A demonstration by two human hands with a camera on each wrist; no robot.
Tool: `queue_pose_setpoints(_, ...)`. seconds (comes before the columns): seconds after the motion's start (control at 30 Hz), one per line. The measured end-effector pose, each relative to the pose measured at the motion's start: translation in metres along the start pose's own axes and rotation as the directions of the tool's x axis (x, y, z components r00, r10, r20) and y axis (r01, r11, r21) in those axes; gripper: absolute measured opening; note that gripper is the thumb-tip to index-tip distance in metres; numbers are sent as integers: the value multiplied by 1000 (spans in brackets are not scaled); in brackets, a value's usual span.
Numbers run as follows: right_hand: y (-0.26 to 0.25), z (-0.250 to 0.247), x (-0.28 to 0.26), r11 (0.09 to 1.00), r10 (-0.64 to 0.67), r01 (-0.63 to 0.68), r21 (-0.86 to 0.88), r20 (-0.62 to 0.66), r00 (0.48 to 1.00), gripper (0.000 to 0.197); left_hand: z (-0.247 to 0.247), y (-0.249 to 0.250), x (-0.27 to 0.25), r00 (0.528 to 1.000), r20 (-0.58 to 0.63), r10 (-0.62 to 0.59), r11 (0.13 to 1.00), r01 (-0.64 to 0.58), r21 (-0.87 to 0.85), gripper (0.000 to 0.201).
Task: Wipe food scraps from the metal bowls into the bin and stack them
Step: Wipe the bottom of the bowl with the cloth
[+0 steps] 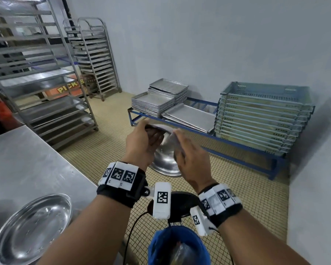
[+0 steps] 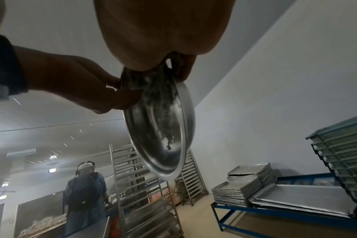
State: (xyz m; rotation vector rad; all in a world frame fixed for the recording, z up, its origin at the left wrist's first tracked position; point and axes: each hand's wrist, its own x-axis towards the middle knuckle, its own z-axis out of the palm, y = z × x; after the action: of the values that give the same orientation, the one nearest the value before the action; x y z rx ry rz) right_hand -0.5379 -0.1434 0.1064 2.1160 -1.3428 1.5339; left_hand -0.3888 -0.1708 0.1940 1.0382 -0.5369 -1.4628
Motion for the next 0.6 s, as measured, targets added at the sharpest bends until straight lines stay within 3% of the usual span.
queue_pose_setpoints(0.13,-2,-5,-20,992,49,-57,112,76,996,45,-21,0,5,998,30,-47,998,45,44,13)
queue_pose_setpoints(0.23,7,-10,-16,951,251,-251,178,23,968,47,-41,0,10,997,64,-50,992,42,123,29)
queue_pose_setpoints(0.3,14,-10,-8,931,316,-311,190,4,949,46,-50,-2,11,998,12,-65,984,62,167,33)
queue_pose_setpoints(0.37,13,-6,1,933,319,-322,160,40,947,47,-57,-10,10,998,-44,-51,979,59,197,36)
queue_pose_setpoints(0.5,-6,16,-5,958,266,-276,78,117,957,58,-69,-41,3,992,-60,110,950,-88,300,29)
queue_pose_setpoints(0.6,-15,28,-31,950,245,-266,161,139,960,51,-83,-65,-5,982,-10,189,944,-179,277,23)
